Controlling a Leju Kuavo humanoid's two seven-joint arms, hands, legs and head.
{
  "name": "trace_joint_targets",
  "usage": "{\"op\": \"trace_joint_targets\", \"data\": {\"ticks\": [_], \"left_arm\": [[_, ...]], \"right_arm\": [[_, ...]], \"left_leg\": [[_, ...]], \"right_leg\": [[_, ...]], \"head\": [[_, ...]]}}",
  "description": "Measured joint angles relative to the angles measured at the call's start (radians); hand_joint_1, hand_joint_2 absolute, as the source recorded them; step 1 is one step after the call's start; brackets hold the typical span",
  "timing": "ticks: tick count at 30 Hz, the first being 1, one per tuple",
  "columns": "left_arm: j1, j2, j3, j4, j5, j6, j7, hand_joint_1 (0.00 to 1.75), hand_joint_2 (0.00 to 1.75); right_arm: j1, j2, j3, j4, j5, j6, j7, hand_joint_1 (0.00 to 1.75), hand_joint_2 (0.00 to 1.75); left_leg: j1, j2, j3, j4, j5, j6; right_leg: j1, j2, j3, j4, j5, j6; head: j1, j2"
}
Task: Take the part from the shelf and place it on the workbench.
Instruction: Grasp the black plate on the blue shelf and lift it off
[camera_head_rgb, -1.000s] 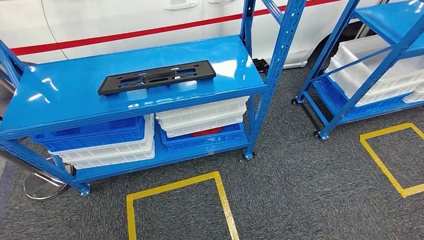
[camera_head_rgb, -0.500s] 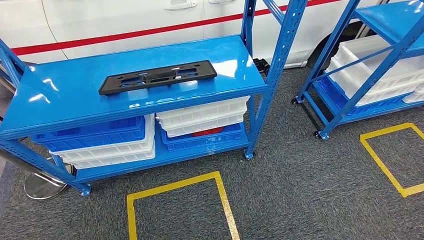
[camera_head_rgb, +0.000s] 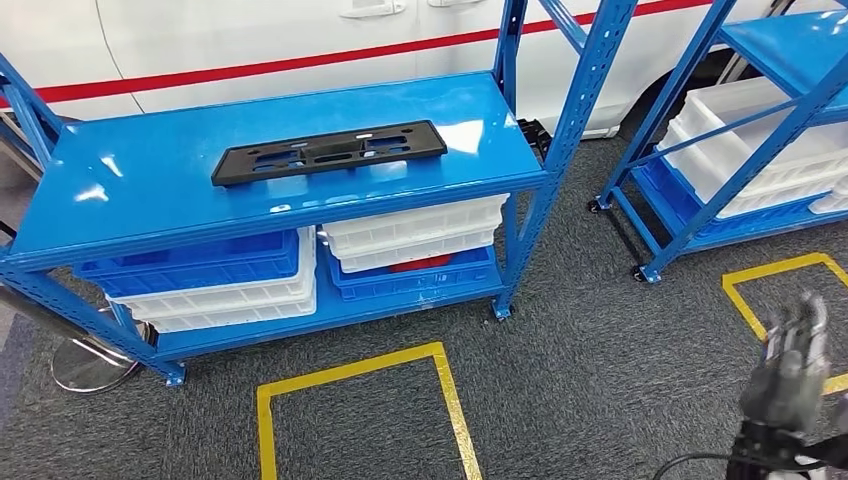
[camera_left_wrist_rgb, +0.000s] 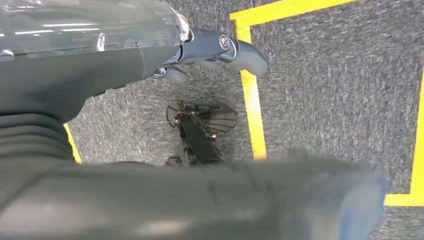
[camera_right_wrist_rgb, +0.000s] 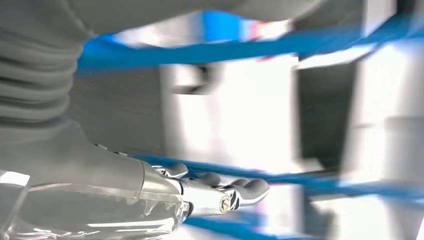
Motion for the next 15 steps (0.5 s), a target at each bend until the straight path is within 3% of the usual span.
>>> {"op": "trace_joint_targets", "data": {"ticks": [2,4,6,9,11,13,14,15], "left_arm": [[0.001,-0.005,0.0,0.0,-0.004,0.004,-0.003,0.0,0.0],[-0.003,-0.008,0.0,0.0,-0.006,0.008,-0.005,0.0,0.0],[-0.004,-0.011,0.0,0.0,-0.009,0.009,0.008,0.0,0.0],[-0.003,-0.017,-0.001,0.001,-0.014,0.008,0.049,0.0,0.0],[-0.003,-0.019,-0.001,0.003,-0.015,0.012,0.07,0.0,0.0],[-0.002,-0.02,-0.001,0.004,-0.014,0.018,0.084,0.0,0.0],[0.0,-0.021,-0.001,0.006,-0.013,0.021,0.089,0.0,0.0],[0.003,-0.021,-0.001,0.007,-0.012,0.024,0.092,0.0,0.0]], "right_arm": [[0.004,0.007,0.027,-0.211,0.095,-0.013,0.011,0.0,0.0],[0.0,0.009,0.079,-0.363,0.197,-0.028,0.037,0.0,0.0],[-0.014,0.007,0.144,-0.455,0.27,-0.052,0.062,0.0,0.0],[-0.057,-0.01,0.243,-0.525,0.319,-0.08,0.094,0.0,0.0],[-0.081,-0.022,0.294,-0.544,0.335,-0.091,0.11,0.0,0.0],[-0.096,-0.032,0.337,-0.553,0.345,-0.097,0.12,0.0,0.0],[-0.102,-0.037,0.354,-0.556,0.349,-0.099,0.125,0.0,0.0],[-0.105,-0.042,0.369,-0.558,0.353,-0.102,0.128,0.0,0.0]], "left_leg": [[0.006,-0.009,0.006,0.008,-0.011,-0.015],[0.008,-0.017,0.004,0.019,-0.022,-0.032],[0.007,-0.025,-0.005,0.023,-0.024,-0.046],[0.012,-0.027,-0.015,0.043,-0.039,-0.059],[0.012,-0.024,-0.062,0.141,-0.088,-0.06],[0.011,-0.023,-0.136,0.275,-0.138,-0.058],[0.009,-0.023,-0.16,0.313,-0.142,-0.055],[0.008,-0.023,-0.166,0.314,-0.126,-0.051]], "right_leg": [[-0.003,0.008,0.055,-0.12,0.073,0.002],[-0.002,0.028,0.103,-0.222,0.105,-0.005],[0.003,0.037,0.107,-0.238,0.094,-0.024],[0.006,0.026,0.106,-0.24,0.092,-0.051],[0.009,0.013,0.109,-0.243,0.091,-0.064],[0.018,-0.001,0.11,-0.242,0.087,-0.073],[0.023,-0.008,0.112,-0.242,0.085,-0.076],[0.027,-0.014,0.115,-0.242,0.083,-0.079]], "head": [[0.0,0.0],[0.001,0.0],[0.001,0.0],[0.0,0.0],[-0.001,0.0],[-0.001,0.0],[-0.001,0.0],[-0.001,0.0]]}}
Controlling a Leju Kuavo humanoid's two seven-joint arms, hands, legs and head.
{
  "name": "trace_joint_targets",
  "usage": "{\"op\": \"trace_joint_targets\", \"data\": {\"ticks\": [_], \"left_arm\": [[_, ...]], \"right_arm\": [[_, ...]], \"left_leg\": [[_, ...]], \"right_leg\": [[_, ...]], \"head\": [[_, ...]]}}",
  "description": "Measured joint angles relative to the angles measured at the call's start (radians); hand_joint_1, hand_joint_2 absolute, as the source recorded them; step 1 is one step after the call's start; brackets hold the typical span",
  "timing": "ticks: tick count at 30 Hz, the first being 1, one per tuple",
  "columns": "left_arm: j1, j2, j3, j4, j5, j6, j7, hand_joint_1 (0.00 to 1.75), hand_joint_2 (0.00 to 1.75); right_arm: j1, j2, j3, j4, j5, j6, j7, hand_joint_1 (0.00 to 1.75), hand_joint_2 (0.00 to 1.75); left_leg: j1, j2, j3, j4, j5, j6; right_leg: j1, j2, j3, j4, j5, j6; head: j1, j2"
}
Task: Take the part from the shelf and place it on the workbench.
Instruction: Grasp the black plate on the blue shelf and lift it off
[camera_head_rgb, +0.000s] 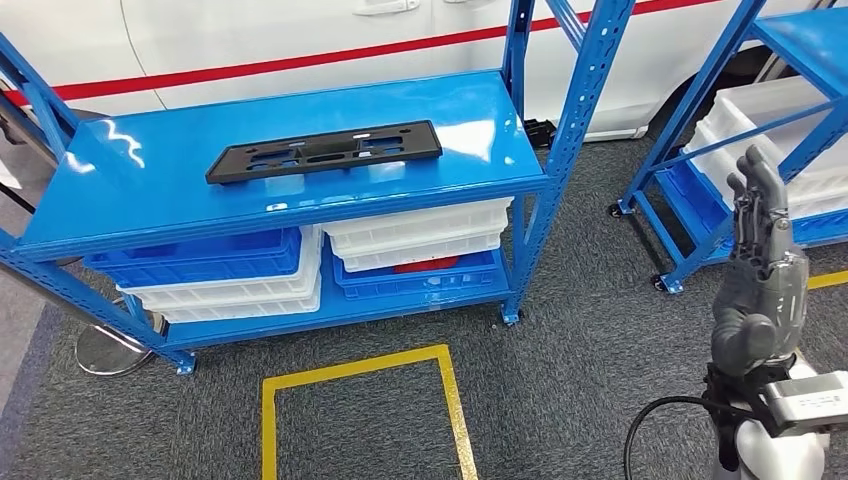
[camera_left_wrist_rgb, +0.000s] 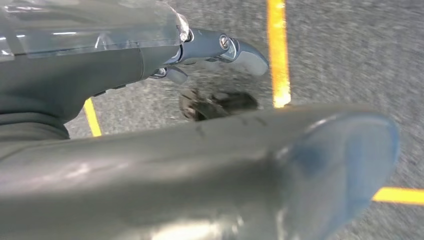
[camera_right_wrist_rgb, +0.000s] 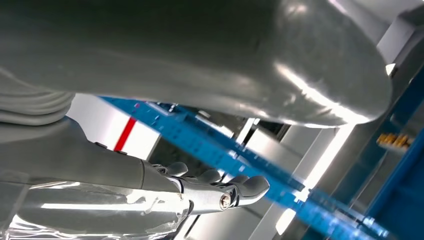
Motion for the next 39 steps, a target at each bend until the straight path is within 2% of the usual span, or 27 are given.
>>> {"op": "trace_joint_targets", "data": {"ticks": [1,2,4,6,8,10,12,13,14,15,16,18,19,20,23,25,26,28,29,30,31,32,33,35,36,39], "left_arm": [[0.003,0.0,0.0,0.001,0.001,0.002,0.002,0.0,0.0],[0.005,-0.001,0.0,0.001,0.002,0.003,0.001,0.0,0.0],[0.006,0.0,0.0,0.002,0.005,0.005,-0.001,0.0,0.0],[0.005,0.0,0.0,0.002,0.01,0.004,-0.01,0.0,0.0],[0.005,-0.002,0.002,0.002,0.017,-0.001,-0.022,0.0,0.0],[0.008,-0.005,0.006,0.002,0.025,-0.008,-0.031,0.0,0.0],[0.01,-0.007,0.011,0.002,0.032,-0.018,-0.037,0.0,0.0],[0.009,-0.007,0.014,0.002,0.036,-0.023,-0.039,0.0,0.0],[0.009,-0.008,0.017,0.002,0.039,-0.029,-0.04,0.0,0.0],[0.01,-0.009,0.02,0.002,0.042,-0.034,-0.041,0.0,0.0],[0.01,-0.01,0.022,0.002,0.044,-0.038,-0.042,0.0,0.0],[0.01,-0.011,0.025,0.002,0.047,-0.044,-0.044,0.0,0.0],[0.01,-0.012,0.027,0.002,0.049,-0.047,-0.046,0.0,0.0],[0.01,-0.012,0.03,0.002,0.052,-0.051,-0.05,0.0,0.0],[0.014,-0.012,0.037,0.002,0.057,-0.066,-0.063,0.0,0.0],[0.018,-0.013,0.04,0.002,0.056,-0.072,-0.07,0.0,0.0],[0.019,-0.013,0.04,0.002,0.055,-0.073,-0.073,0.0,0.0],[0.021,-0.015,0.04,0.002,0.054,-0.076,-0.075,0.0,0.0],[0.022,-0.015,0.04,0.002,0.053,-0.076,-0.075,0.0,0.0],[0.023,-0.016,0.04,0.002,0.052,-0.076,-0.075,0.0,0.0],[0.024,-0.016,0.04,0.002,0.052,-0.075,-0.075,0.0,0.0],[0.025,-0.016,0.04,0.002,0.051,-0.075,-0.074,0.0,0.0],[0.025,-0.016,0.04,0.002,0.05,-0.075,-0.074,0.0,0.0],[0.025,-0.016,0.041,0.002,0.047,-0.073,-0.071,0.0,0.0],[0.025,-0.017,0.041,0.003,0.047,-0.071,-0.069,0.0,0.0],[0.025,-0.017,0.041,0.003,0.047,-0.067,-0.06,0.0,0.0]], "right_arm": [[-0.003,-0.004,0.012,-0.002,0.003,-0.003,0.003,0.0,0.0],[-0.005,-0.008,0.022,-0.004,0.005,-0.006,0.005,0.0,0.0],[-0.01,-0.013,0.038,-0.005,0.009,-0.012,0.007,0.0,0.0],[-0.013,-0.017,0.052,-0.005,0.012,-0.019,0.01,0.0,0.0],[-0.019,-0.024,0.065,-0.005,0.014,-0.029,0.015,0.0,0.0],[-0.026,-0.033,0.074,-0.002,0.018,-0.04,0.02,0.0,0.0],[-0.027,-0.044,0.08,0.002,0.021,-0.05,0.024,0.0,0.0],[-0.026,-0.047,0.082,0.005,0.021,-0.055,0.025,0.0,0.0],[-0.024,-0.05,0.085,0.008,0.022,-0.059,0.026,0.0,0.0],[-0.022,-0.052,0.088,0.011,0.023,-0.062,0.025,0.0,0.0],[-0.021,-0.054,0.09,0.013,0.023,-0.064,0.025,0.0,0.0],[-0.02,-0.058,0.093,0.016,0.023,-0.069,0.024,0.0,0.0],[-0.019,-0.06,0.094,0.016,0.023,-0.071,0.022,0.0,0.0],[-0.015,-0.061,0.096,0.017,0.023,-0.074,0.019,0.0,0.0],[0.007,-0.061,0.103,0.018,0.029,-0.087,0.003,0.0,0.0],[0.02,-0.06,0.11,0.018,0.04,-0.095,-0.007,0.0,0.0],[0.026,-0.059,0.114,0.018,0.045,-0.098,-0.01,0.0,0.0],[0.037,-0.057,0.122,0.019,0.052,-0.101,-0.014,0.0,0.0],[0.042,-0.055,0.125,0.02,0.055,-0.102,-0.014,0.0,0.0],[0.046,-0.054,0.128,0.021,0.057,-0.103,-0.015,0.0,0.0],[0.049,-0.052,0.129,0.022,0.058,-0.103,-0.015,0.0,0.0],[0.05,-0.051,0.131,0.022,0.058,-0.104,-0.016,0.0,0.0],[0.051,-0.051,0.132,0.022,0.059,-0.104,-0.016,0.0,0.0],[0.052,-0.05,0.136,0.022,0.062,-0.104,-0.016,0.0,0.0],[0.053,-0.049,0.138,0.022,0.065,-0.104,-0.015,0.0,0.0],[0.053,-0.048,0.144,0.022,0.073,-0.104,-0.005,0.0,0.0]], "left_leg": [[-0.003,0.002,0.013,-0.038,0.033,0.007],[-0.008,0.009,0.039,-0.103,0.076,0.018],[-0.023,0.04,0.088,-0.221,0.128,0.039],[-0.034,0.054,0.101,-0.262,0.135,0.048],[-0.032,0.042,0.103,-0.273,0.142,0.052],[-0.025,0.034,0.111,-0.289,0.151,0.058],[-0.021,0.029,0.115,-0.296,0.155,0.063],[-0.021,0.026,0.115,-0.296,0.154,0.064],[-0.021,0.023,0.115,-0.295,0.154,0.064],[-0.02,0.02,0.116,-0.295,0.153,0.063],[-0.019,0.017,0.117,-0.293,0.151,0.061],[-0.016,0.012,0.119,-0.287,0.144,0.053],[-0.017,0.01,0.119,-0.281,0.14,0.047],[-0.018,0.008,0.117,-0.277,0.137,0.041],[-0.02,0.006,0.115,-0.277,0.133,0.025],[-0.017,0.006,0.105,-0.25,0.111,0.015],[-0.015,0.006,0.088,-0.21,0.086,0.011],[-0.013,0.007,0.029,-0.083,0.023,0.006],[-0.012,0.007,0.002,-0.026,0.005,0.004],[-0.012,0.007,-0.013,0.002,0.004,0.005],[-0.012,0.007,-0.01,-0.008,0.022,0.006],[-0.012,0.007,0.011,-0.056,0.056,0.01],[-0.013,0.007,0.043,-0.127,0.094,0.016],[-0.018,0.007,0.096,-0.244,0.135,0.026],[-0.021,0.006,0.107,-0.268,0.137,0.03],[-0.023,0.005,0.114,-0.283,0.14,0.042]], "right_leg": [[0.004,-0.006,0.005,0.0,-0.003,-0.002],[0.008,-0.013,0.011,0.0,-0.006,-0.003],[0.015,-0.027,0.018,0.0,-0.012,0.0],[0.016,-0.041,0.018,-0.001,-0.013,0.006],[0.014,-0.05,0.019,-0.004,-0.013,0.016],[0.011,-0.029,0.009,0.025,-0.035,0.027],[0.006,0.002,-0.043,0.127,-0.087,0.037],[0.003,0.008,-0.077,0.19,-0.113,0.041],[0.0,0.01,-0.105,0.239,-0.125,0.045],[-0.003,0.01,-0.119,0.255,-0.117,0.048],[-0.006,0.01,-0.113,0.234,-0.09,0.051],[-0.012,0.01,-0.061,0.113,-0.016,0.054],[-0.012,0.011,-0.036,0.056,0.006,0.052],[-0.012,0.012,-0.02,0.019,0.017,0.048],[-0.008,0.014,-0.016,0.001,0.015,0.028],[-0.009,0.013,-0.013,-0.004,0.017,0.015],[-0.011,0.013,-0.011,-0.007,0.017,0.009],[-0.008,0.011,-0.01,-0.007,0.015,0.002],[-0.006,0.011,-0.01,-0.006,0.015,0.001],[-0.005,0.012,-0.009,-0.006,0.014,0.0],[-0.004,0.013,-0.008,-0.006,0.013,0.0],[-0.003,0.014,-0.006,-0.006,0.013,0.001],[-0.002,0.015,-0.003,-0.006,0.011,0.002],[0.0,0.015,0.0,-0.005,0.009,0.009],[0.0,0.015,0.0,-0.006,0.009,0.014],[-0.001,0.014,0.002,-0.007,0.008,0.031]], "head": [[0.0,0.0],[0.0,0.0],[0.001,0.0],[0.003,0.0],[0.003,0.0],[0.003,0.0],[0.004,0.0],[0.004,0.0],[0.004,0.0],[0.004,0.0],[0.004,0.0],[0.004,0.0],[0.004,0.0],[0.003,0.0],[0.002,0.0],[0.001,0.0],[0.0,0.0],[-0.001,0.0],[0.0,0.0],[0.0,0.0],[-0.001,0.0],[-0.001,0.0],[-0.001,0.0],[0.0,0.0],[0.0,0.0],[0.0,0.0]]}}
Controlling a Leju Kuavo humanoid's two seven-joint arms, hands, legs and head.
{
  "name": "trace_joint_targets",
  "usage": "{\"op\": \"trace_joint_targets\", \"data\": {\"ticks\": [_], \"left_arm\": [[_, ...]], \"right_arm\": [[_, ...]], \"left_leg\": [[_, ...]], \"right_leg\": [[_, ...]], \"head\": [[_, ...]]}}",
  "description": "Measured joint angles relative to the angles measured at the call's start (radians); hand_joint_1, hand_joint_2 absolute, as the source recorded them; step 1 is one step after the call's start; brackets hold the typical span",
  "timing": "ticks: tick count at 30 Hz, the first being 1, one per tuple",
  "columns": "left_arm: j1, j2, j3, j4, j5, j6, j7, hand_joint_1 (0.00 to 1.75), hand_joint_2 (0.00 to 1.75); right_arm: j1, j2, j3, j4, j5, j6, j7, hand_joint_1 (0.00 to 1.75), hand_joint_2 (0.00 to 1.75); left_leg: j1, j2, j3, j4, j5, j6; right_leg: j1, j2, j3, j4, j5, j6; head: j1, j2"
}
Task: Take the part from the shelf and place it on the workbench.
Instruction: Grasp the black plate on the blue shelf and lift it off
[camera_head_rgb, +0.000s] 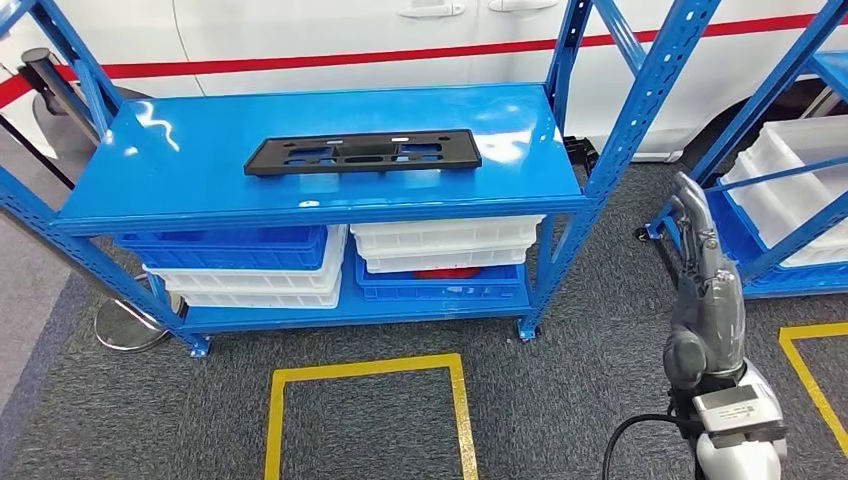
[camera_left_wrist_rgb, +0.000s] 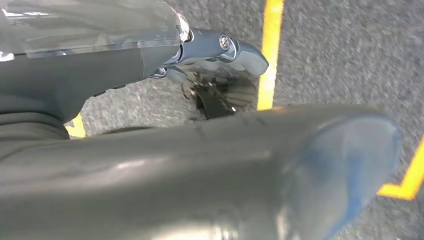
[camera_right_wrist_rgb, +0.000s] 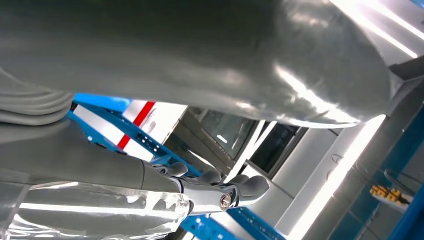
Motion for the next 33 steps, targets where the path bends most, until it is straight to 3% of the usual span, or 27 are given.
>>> {"op": "trace_joint_targets", "data": {"ticks": [2,5,6,7,9,11,13,16,18,20,21,22,23,25,26,27,31,33], "left_arm": [[0.001,0.0,0.001,0.0,0.001,0.001,0.005,0.0,0.0],[0.001,0.0,0.003,0.0,0.005,0.001,0.006,0.0,0.0],[0.001,0.0,0.003,0.0,0.006,0.001,0.007,0.0,0.0],[0.001,-0.001,0.004,0.0,0.006,0.001,0.007,0.0,0.0],[0.002,-0.002,0.004,0.0,0.008,0.002,0.007,0.0,0.0],[0.001,-0.003,0.005,0.0,0.008,0.003,0.006,0.0,0.0],[0.001,-0.004,0.006,0.0,0.008,0.003,0.006,0.0,0.0],[-0.001,-0.003,0.006,0.0,0.008,0.004,0.006,0.0,0.0],[-0.001,-0.004,0.006,0.0,0.008,0.006,0.006,0.0,0.0],[-0.001,-0.005,0.006,0.0,0.008,0.01,0.006,0.0,0.0],[0.001,-0.005,0.006,0.0,0.009,0.012,0.006,0.0,0.0],[0.002,-0.005,0.006,0.0,0.01,0.014,0.006,0.0,0.0],[0.004,-0.005,0.006,0.0,0.011,0.015,0.006,0.0,0.0],[0.006,-0.005,0.007,0.001,0.013,0.016,0.006,0.0,0.0],[0.006,-0.005,0.008,0.002,0.014,0.016,0.005,0.0,0.0],[0.005,-0.005,0.008,0.003,0.014,0.016,0.004,0.0,0.0],[0.002,-0.005,0.008,0.004,0.013,0.015,0.0,0.0,0.0],[0.003,-0.006,0.009,0.004,0.011,0.016,-0.002,0.0,0.0]], "right_arm": [[0.0,0.0,0.003,0.0,0.002,0.0,0.006,0.0,0.0],[0.002,0.0,0.005,0.002,0.002,0.001,0.012,0.0,0.0],[0.003,0.0,0.006,0.004,0.002,0.001,0.013,0.0,0.0],[0.004,0.0,0.007,0.005,0.003,0.001,0.013,0.0,0.0],[0.006,0.0,0.008,0.006,0.004,0.002,0.013,0.0,0.0],[0.008,0.001,0.01,0.006,0.008,0.004,0.013,0.0,0.0],[0.012,0.003,0.01,0.005,0.011,0.008,0.013,0.0,0.0],[0.018,0.005,0.011,0.003,0.014,0.012,0.013,0.0,0.0],[0.02,0.008,0.011,0.0,0.015,0.013,0.013,0.0,0.0],[0.024,0.012,0.011,-0.001,0.017,0.014,0.012,0.0,0.0],[0.027,0.014,0.012,-0.002,0.017,0.015,0.012,0.0,0.0],[0.029,0.016,0.012,-0.002,0.018,0.015,0.012,0.0,0.0],[0.03,0.017,0.013,-0.002,0.018,0.016,0.012,0.0,0.0],[0.031,0.021,0.015,-0.001,0.018,0.018,0.012,0.0,0.0],[0.03,0.022,0.015,-0.001,0.018,0.019,0.012,0.0,0.0],[0.03,0.023,0.016,-0.001,0.018,0.02,0.012,0.0,0.0],[0.026,0.025,0.018,-0.001,0.019,0.023,0.014,0.0,0.0],[0.023,0.025,0.017,-0.002,0.018,0.023,0.014,0.0,0.0]], "left_leg": [[0.005,0.001,0.008,-0.013,0.007,0.012],[0.005,0.003,0.011,-0.016,0.007,0.021],[0.004,0.002,0.012,-0.016,0.005,0.022],[0.004,0.002,0.014,-0.016,0.003,0.021],[0.005,0.0,0.021,-0.014,-0.004,0.018],[0.001,-0.001,0.027,-0.01,-0.016,0.008],[-0.003,-0.002,0.028,-0.008,-0.027,-0.003],[0.0,-0.001,0.032,0.003,-0.039,-0.02],[0.004,-0.001,-0.004,0.084,-0.075,-0.03],[0.006,-0.001,-0.087,0.224,-0.124,-0.037],[0.006,-0.001,-0.125,0.276,-0.131,-0.039],[0.007,-0.001,-0.147,0.294,-0.118,-0.039],[0.007,-0.001,-0.151,0.272,-0.082,-0.037],[0.005,-0.001,-0.114,0.148,0.013,-0.026],[0.002,-0.001,-0.091,0.088,0.043,-0.02],[-0.001,-0.001,-0.075,0.05,0.052,-0.013],[-0.005,-0.003,-0.032,0.002,0.025,0.012],[-0.001,-0.004,0.003,-0.013,0.015,0.024]], "right_leg": [[0.0,0.0,-0.017,0.043,-0.03,0.007],[-0.002,0.0,-0.106,0.22,-0.112,0.014],[-0.002,0.0,-0.129,0.259,-0.118,0.015],[-0.003,0.0,-0.135,0.262,-0.103,0.017],[-0.004,0.0,-0.095,0.171,-0.036,0.016],[-0.003,0.0,-0.037,0.05,0.007,0.01],[0.001,0.001,-0.013,-0.001,0.007,0.0],[-0.001,0.004,-0.001,-0.008,0.001,-0.018],[-0.003,0.001,0.014,-0.014,-0.005,-0.03],[-0.002,0.0,0.027,-0.015,-0.017,-0.036],[-0.002,0.0,0.034,-0.014,-0.024,-0.036],[-0.001,0.002,0.043,-0.014,-0.032,-0.036],[-0.001,0.003,0.055,-0.014,-0.041,-0.034],[-0.001,0.006,0.081,-0.016,-0.062,-0.03],[0.0,0.007,0.091,-0.016,-0.072,-0.025],[0.0,0.007,0.097,-0.017,-0.08,-0.019],[0.0,0.002,0.113,0.001,-0.08,0.004],[0.001,-0.002,0.079,0.074,-0.09,0.01]], "head": [[0.001,0.0],[0.002,0.0],[0.002,0.0],[0.002,0.0],[0.002,0.0],[0.002,0.0],[0.001,0.0],[0.0,0.0],[-0.001,0.0],[-0.002,0.0],[-0.002,0.0],[-0.002,0.0],[-0.002,0.0],[-0.001,0.0],[-0.001,0.0],[-0.001,0.0],[0.0,0.0],[0.0,0.0]]}}
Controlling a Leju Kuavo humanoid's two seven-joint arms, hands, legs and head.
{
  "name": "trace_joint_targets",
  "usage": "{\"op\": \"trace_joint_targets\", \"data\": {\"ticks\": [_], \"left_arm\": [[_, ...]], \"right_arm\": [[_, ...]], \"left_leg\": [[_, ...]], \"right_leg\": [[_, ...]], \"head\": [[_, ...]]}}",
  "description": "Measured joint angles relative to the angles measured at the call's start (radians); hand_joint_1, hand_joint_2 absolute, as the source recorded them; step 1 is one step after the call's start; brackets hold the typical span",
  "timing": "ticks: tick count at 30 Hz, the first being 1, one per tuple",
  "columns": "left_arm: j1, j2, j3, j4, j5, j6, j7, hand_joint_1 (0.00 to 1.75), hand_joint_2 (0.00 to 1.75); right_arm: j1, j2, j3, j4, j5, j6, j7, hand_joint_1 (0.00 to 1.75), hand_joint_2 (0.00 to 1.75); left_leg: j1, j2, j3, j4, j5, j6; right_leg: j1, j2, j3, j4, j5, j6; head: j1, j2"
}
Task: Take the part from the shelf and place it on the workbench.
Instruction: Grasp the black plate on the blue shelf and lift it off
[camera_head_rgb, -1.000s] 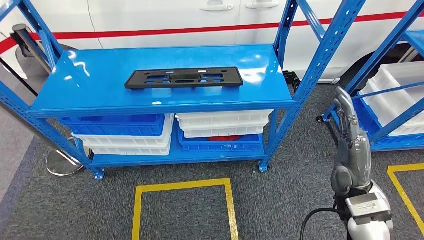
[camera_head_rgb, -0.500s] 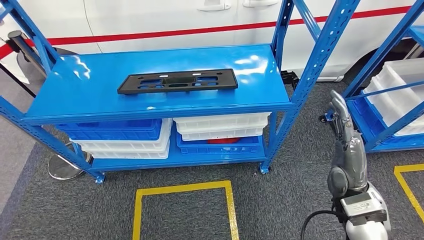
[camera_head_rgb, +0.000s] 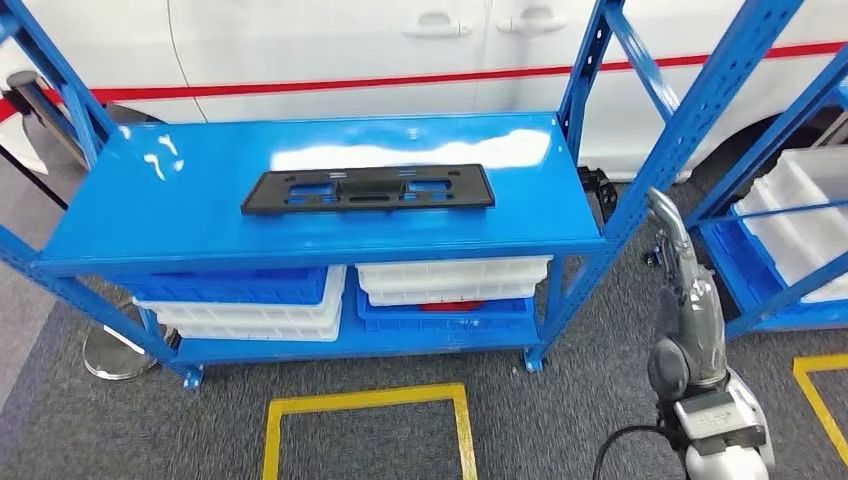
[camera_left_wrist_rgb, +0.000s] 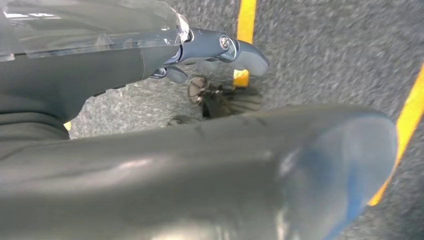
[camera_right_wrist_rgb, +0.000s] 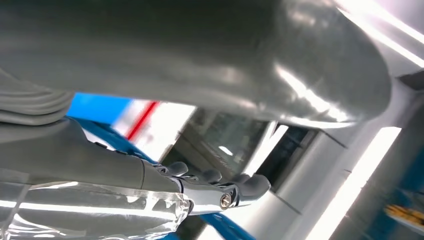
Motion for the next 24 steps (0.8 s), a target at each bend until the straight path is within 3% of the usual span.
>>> {"op": "trace_joint_targets", "data": {"ticks": [2,4,5,6,8,10,14,16,18,20,21,22,24], "left_arm": [[-0.001,0.0,0.0,0.0,-0.002,0.001,-0.001,0.0,0.0],[-0.001,0.0,0.0,0.0,-0.002,0.002,-0.002,0.0,0.0],[-0.001,0.0,0.0,0.0,-0.003,0.002,-0.002,0.0,0.0],[0.001,0.0,0.0,0.0,-0.003,0.003,-0.002,0.0,0.0],[0.002,0.0,0.0,0.001,-0.003,0.004,-0.002,0.0,0.0],[0.0,0.0,0.0,0.003,-0.002,0.004,-0.004,0.0,0.0],[-0.005,0.001,0.0,0.004,-0.002,0.004,-0.009,0.0,0.0],[-0.005,0.002,0.0,0.004,-0.002,0.004,-0.01,0.0,0.0],[-0.003,0.001,0.0,0.004,-0.001,0.003,-0.012,0.0,0.0],[-0.001,0.001,0.0,0.004,0.0,0.002,-0.016,0.0,0.0],[0.001,0.001,0.0,0.004,0.001,0.001,-0.017,0.0,0.0],[0.003,0.001,0.0,0.004,0.002,0.0,-0.018,0.0,0.0],[0.005,0.002,0.001,0.004,0.004,0.0,-0.021,0.0,0.0]], "right_arm": [[0.001,0.0,-0.001,0.0,0.0,0.0,0.001,0.0,0.0],[0.004,0.0,-0.002,0.001,0.0,0.0,0.002,0.0,0.0],[0.005,0.0,-0.003,0.001,0.0,0.0,0.002,0.0,0.0],[0.005,0.0,-0.004,0.001,0.0,0.0,0.002,0.0,0.0],[0.007,0.0,-0.007,0.002,-0.001,0.0,0.003,0.0,0.0],[0.009,0.0,-0.01,0.003,-0.003,0.002,0.007,0.0,0.0],[0.015,0.001,-0.013,0.001,-0.003,0.005,0.01,0.0,0.0],[0.017,0.002,-0.013,-0.001,-0.003,0.006,0.01,0.0,0.0],[0.018,0.002,-0.013,0.0,-0.003,0.009,0.01,0.0,0.0],[0.02,0.002,-0.013,0.001,-0.005,0.013,0.009,0.0,0.0],[0.02,0.002,-0.013,0.002,-0.006,0.015,0.009,0.0,0.0],[0.02,0.002,-0.013,0.003,-0.008,0.017,0.009,0.0,0.0],[0.02,0.002,-0.013,0.005,-0.013,0.02,0.009,0.0,0.0]], "left_leg": [[0.001,-0.001,0.019,-0.005,-0.013,0.005],[0.0,-0.003,0.036,-0.005,-0.029,0.005],[0.0,-0.003,0.048,-0.005,-0.039,0.003],[0.001,-0.004,0.063,-0.005,-0.05,0.001],[0.0,-0.004,0.094,-0.003,-0.076,-0.007],[-0.001,-0.004,0.105,-0.001,-0.094,-0.018],[-0.002,-0.003,0.096,0.032,-0.098,-0.037],[0.001,-0.002,0.04,0.131,-0.106,-0.047],[0.004,-0.002,-0.046,0.253,-0.147,-0.055],[0.006,-0.002,-0.107,0.307,-0.184,-0.06],[0.006,-0.002,-0.115,0.289,-0.175,-0.06],[0.006,-0.002,-0.108,0.242,-0.141,-0.058],[0.004,-0.001,-0.072,0.109,-0.038,-0.048]], "right_leg": [[-0.001,0.001,-0.085,0.113,-0.038,0.005],[-0.002,0.001,-0.163,0.178,-0.065,0.007],[-0.002,0.001,-0.182,0.171,-0.055,0.007],[-0.002,0.001,-0.185,0.134,-0.021,0.006],[-0.001,0.0,-0.169,0.019,0.085,0.001],[0.005,-0.001,-0.162,-0.051,0.144,-0.013],[0.005,0.004,-0.147,-0.069,0.141,-0.041],[0.002,0.003,-0.127,-0.078,0.132,-0.051],[0.003,0.002,-0.112,-0.081,0.12,-0.056],[0.003,0.004,-0.096,-0.081,0.106,-0.057],[0.003,0.006,-0.086,-0.081,0.099,-0.057],[0.003,0.008,-0.075,-0.081,0.092,-0.055],[0.005,0.009,-0.055,-0.08,0.078,-0.051]], "head": [[0.0,0.0],[0.0,0.0],[0.0,0.0],[0.0,0.0],[-0.001,0.0],[-0.003,0.0],[-0.005,0.0],[-0.007,0.0],[-0.008,0.0],[-0.008,0.0],[-0.008,0.0],[-0.008,0.0],[-0.008,0.0]]}}
